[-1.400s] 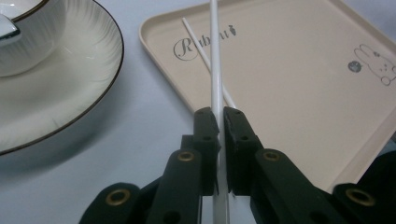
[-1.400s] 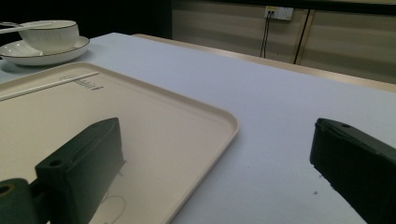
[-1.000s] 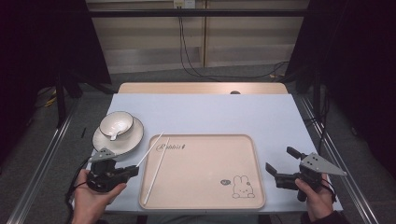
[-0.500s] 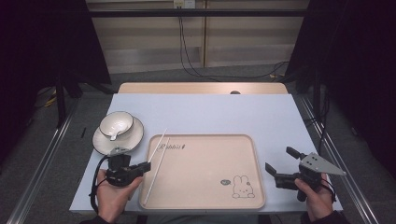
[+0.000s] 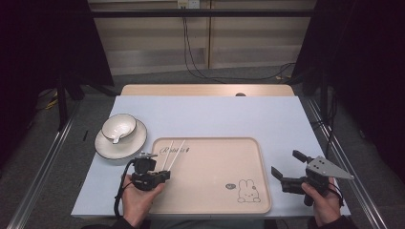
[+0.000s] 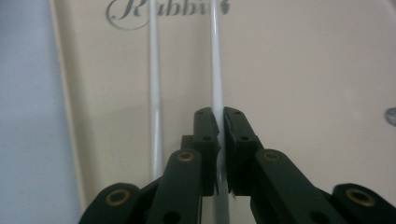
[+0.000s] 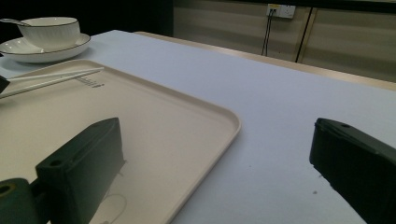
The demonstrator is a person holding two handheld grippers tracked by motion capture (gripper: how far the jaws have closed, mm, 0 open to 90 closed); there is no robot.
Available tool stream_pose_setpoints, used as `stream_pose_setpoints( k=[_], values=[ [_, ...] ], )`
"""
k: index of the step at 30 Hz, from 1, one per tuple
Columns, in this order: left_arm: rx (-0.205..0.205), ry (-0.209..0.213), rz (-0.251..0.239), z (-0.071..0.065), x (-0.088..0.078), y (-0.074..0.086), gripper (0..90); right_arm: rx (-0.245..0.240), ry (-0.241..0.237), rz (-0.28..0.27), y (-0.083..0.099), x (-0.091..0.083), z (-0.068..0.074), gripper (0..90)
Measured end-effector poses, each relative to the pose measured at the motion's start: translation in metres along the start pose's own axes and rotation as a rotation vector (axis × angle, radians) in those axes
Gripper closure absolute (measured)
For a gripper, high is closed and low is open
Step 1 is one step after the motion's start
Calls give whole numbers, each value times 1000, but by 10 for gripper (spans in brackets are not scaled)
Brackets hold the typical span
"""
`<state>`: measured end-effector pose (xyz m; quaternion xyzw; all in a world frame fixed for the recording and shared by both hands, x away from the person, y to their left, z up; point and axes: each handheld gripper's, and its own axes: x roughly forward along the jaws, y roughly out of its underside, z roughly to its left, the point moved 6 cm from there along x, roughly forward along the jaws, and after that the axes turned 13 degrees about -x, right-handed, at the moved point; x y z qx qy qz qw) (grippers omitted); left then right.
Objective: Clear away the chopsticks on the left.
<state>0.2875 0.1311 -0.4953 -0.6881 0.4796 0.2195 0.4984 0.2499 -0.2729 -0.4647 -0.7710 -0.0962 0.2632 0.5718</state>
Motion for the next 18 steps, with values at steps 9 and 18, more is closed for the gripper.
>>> stream_pose_setpoints(
  k=[9,18],
  values=[
    [-11,-45,20,6,11,1,844,-4,-9,6,0,1,1,26],
    [8,-62,5,2,13,1,787,-4,-11,7,0,0,1,26]
  ],
)
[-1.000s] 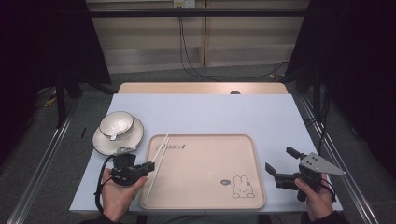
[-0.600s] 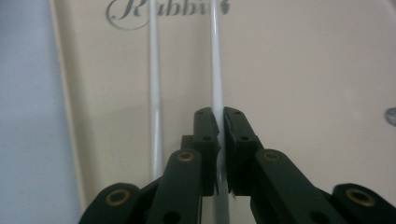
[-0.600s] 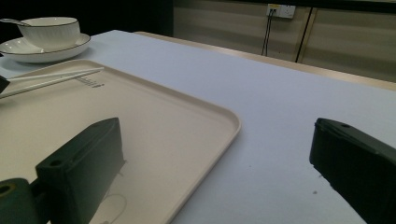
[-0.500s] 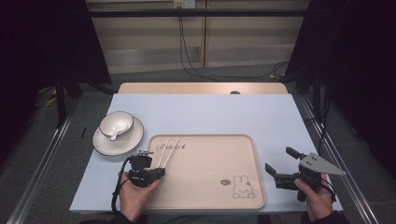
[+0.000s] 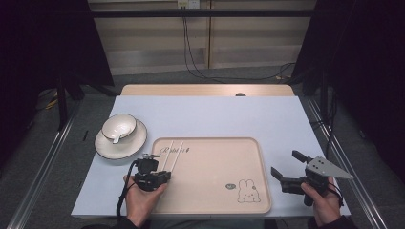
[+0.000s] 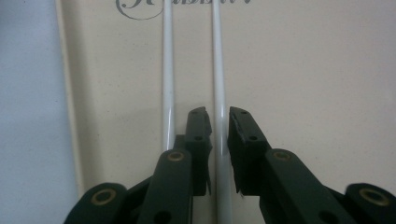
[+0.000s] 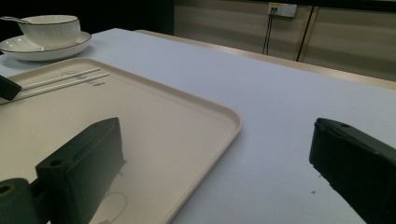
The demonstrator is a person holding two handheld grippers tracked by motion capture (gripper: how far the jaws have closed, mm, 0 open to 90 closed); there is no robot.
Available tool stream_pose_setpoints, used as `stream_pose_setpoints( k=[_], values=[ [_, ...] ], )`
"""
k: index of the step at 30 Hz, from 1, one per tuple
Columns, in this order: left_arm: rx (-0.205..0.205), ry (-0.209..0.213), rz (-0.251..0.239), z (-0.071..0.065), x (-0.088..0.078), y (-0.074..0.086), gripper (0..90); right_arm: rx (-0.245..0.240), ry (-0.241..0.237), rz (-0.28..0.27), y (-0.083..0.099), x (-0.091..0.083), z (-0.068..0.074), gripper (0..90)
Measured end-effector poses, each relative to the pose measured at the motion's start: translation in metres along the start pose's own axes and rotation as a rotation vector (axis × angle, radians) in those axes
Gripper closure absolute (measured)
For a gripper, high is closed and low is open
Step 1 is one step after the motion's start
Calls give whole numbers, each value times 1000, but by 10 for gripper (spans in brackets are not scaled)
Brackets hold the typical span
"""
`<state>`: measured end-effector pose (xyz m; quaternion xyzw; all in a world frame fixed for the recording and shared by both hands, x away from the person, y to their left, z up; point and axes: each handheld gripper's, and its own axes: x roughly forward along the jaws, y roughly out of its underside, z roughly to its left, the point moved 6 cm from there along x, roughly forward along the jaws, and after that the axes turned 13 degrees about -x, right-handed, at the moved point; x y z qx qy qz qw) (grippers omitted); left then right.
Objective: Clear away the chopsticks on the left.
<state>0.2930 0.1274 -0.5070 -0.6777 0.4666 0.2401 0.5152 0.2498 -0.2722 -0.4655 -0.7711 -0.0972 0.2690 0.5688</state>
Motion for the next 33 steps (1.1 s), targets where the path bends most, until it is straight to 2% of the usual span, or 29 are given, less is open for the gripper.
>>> stream_pose_setpoints(
  k=[1,2,4,5,8,9,10,11,13,14,15,17,18,19,20,21,24,26,29,33],
  values=[
    [14,7,4,0,0,0,786,1,0,-1,0,0,0,26],
    [5,14,0,-1,0,0,776,0,0,-1,0,0,0,26],
    [18,25,3,0,0,-1,736,-1,-2,-1,0,0,1,26],
    [29,19,-16,1,-2,-1,702,1,-3,0,0,0,1,26],
    [62,78,-45,-2,-7,-3,547,1,2,-2,0,0,0,26],
    [82,78,-59,-2,-9,-4,485,2,2,-2,0,0,0,26],
    [119,97,-73,-3,-12,-5,448,2,0,-1,0,0,0,26],
    [141,128,-86,-5,-15,-6,407,1,1,-2,0,0,0,26],
    [159,174,-110,-6,-21,-7,321,1,1,-3,0,0,0,26],
    [180,201,-141,-6,-25,-8,275,2,8,-5,0,0,-1,26],
    [209,221,-151,-4,-28,-9,243,2,8,-5,0,0,-1,26],
    [219,240,-171,0,-33,-10,157,2,6,-4,0,0,-1,26],
    [216,271,-188,4,-37,-11,139,1,5,-4,0,0,0,26],
    [235,278,-193,8,-39,-11,120,2,9,-5,0,0,-1,26],
    [243,287,-223,13,-44,-13,99,1,9,-5,0,0,-1,26],
    [270,299,-263,17,-48,-14,65,2,8,-5,0,0,-1,26],
    [285,325,-338,29,-60,-18,49,0,9,-3,0,0,-1,26],
    [318,314,-367,39,-69,-19,38,-1,5,-1,0,0,0,26],
    [327,316,-416,53,-82,-20,32,-1,13,-5,0,0,-1,26],
    [340,352,-429,67,-92,-16,32,0,11,-6,-1,0,-1,26]
  ],
)
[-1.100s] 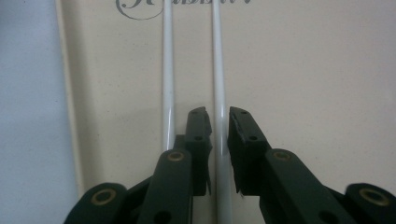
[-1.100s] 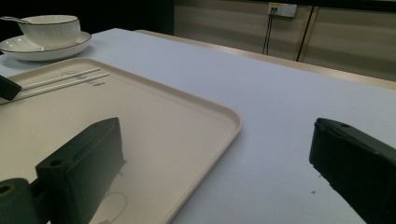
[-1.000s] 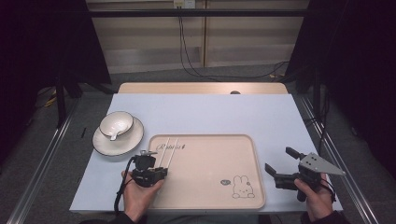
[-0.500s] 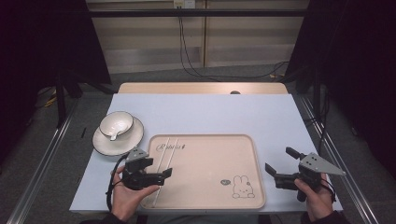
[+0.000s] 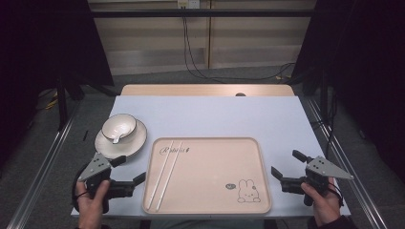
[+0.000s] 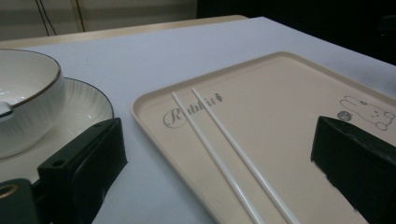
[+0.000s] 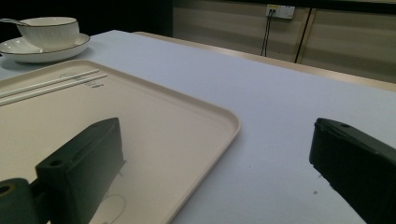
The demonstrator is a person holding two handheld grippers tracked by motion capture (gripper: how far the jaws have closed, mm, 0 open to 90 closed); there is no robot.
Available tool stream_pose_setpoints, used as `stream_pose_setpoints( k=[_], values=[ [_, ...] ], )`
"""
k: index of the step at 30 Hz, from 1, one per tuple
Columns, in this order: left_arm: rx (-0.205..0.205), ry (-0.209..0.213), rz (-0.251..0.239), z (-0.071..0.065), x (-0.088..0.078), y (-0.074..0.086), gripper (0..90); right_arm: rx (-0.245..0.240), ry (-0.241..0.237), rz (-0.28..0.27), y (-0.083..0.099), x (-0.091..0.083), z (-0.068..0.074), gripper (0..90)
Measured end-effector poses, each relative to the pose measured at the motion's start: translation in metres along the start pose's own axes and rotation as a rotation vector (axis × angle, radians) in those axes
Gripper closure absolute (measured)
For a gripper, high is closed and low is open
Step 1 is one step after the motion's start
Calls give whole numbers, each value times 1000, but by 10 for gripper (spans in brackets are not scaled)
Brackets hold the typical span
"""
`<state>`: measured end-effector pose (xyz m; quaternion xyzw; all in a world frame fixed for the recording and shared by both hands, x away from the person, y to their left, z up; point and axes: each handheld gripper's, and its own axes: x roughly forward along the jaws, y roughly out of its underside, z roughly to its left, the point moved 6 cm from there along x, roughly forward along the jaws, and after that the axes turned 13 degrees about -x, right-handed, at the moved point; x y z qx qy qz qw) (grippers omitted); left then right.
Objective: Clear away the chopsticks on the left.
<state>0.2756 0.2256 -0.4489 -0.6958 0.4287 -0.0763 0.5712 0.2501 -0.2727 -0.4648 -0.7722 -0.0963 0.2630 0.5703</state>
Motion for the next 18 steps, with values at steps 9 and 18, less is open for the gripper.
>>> stream_pose_setpoints(
  k=[9,18],
  values=[
    [-53,-9,-105,21,-29,9,28,1,5,-5,0,-1,0,24],
    [-82,-6,-130,28,-40,10,18,9,8,-39,-3,-1,-1,19]
  ],
)
